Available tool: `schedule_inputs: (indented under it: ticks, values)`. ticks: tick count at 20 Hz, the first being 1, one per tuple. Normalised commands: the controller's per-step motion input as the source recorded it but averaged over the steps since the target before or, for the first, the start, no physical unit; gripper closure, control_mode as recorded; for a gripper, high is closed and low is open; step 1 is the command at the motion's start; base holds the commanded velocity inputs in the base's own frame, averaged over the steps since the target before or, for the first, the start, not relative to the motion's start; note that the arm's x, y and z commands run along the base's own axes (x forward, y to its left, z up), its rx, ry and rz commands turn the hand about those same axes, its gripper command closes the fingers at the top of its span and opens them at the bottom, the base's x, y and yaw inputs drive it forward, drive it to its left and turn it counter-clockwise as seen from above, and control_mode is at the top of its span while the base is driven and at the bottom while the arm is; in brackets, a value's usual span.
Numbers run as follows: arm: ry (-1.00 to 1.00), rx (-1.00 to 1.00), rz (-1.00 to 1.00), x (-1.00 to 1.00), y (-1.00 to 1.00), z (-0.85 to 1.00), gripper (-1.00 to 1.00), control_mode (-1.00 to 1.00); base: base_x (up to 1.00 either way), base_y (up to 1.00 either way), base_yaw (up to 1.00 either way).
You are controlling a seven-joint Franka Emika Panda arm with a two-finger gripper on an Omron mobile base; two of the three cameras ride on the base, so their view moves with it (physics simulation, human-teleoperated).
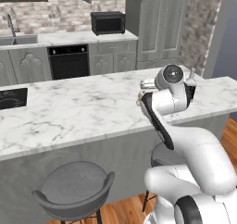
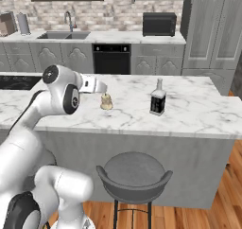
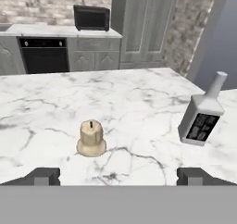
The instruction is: Get the candle and the liquor from the cabinet and move them to the dining counter.
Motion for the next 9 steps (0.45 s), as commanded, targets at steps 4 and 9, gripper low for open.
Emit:
schedule_inputs:
  ticks: [4,9]
  values:
    - [0.0,0.0,-0.03,-0.68,0.02,0.0,-1.0,-1.0,0.0,0.0,0.0]
    - [-0.04,0.0,-0.01,-0.67,0.0,0.0,-1.0,-1.0,0.0,0.0,0.0]
